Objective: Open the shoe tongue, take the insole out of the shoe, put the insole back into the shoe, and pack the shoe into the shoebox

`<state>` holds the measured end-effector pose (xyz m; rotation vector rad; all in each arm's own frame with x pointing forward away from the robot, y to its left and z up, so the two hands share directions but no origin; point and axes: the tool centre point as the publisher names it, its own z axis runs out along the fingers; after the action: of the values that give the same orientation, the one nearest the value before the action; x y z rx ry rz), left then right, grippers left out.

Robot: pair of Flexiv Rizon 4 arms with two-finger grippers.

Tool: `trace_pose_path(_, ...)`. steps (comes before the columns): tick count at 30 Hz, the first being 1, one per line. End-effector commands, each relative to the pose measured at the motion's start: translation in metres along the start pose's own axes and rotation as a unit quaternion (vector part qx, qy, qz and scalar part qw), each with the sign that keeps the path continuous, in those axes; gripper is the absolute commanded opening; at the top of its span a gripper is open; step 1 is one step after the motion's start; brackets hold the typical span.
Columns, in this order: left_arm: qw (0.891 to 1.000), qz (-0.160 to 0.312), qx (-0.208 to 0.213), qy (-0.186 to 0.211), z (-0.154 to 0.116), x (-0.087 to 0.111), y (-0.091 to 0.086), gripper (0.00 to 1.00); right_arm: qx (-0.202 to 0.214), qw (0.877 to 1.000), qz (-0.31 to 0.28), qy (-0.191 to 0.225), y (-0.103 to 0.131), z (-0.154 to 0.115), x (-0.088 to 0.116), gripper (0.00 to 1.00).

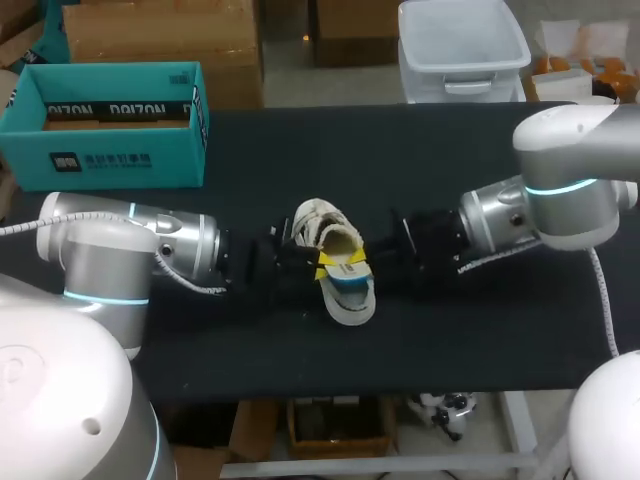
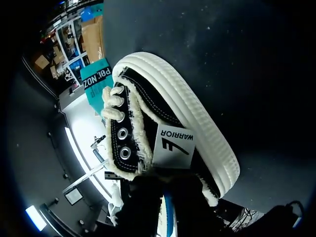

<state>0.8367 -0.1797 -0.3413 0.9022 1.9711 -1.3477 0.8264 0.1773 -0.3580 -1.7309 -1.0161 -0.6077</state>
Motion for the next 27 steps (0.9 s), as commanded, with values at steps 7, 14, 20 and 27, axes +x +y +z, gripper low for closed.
trace_pose_path(7,1.000,-0.003,0.010,0.001,0.002,0.003,0.003,0.00,-0.014,1.000,-0.003,0.004,-0.007,-0.009,-0.006,0.38)
trace_pose_path(14,1.000,0.013,0.021,0.004,0.001,0.005,-0.007,0.00,-0.037,0.999,-0.013,0.003,-0.028,-0.019,-0.005,0.73)
trace_pose_path(20,1.000,0.020,0.023,0.005,0.002,0.005,-0.012,0.00,-0.038,0.999,-0.017,0.008,-0.032,-0.018,-0.007,0.16)
trace_pose_path(27,0.999,0.021,0.024,0.007,0.005,0.005,-0.014,0.00,-0.026,0.999,-0.020,0.018,-0.032,-0.013,-0.008,0.00)
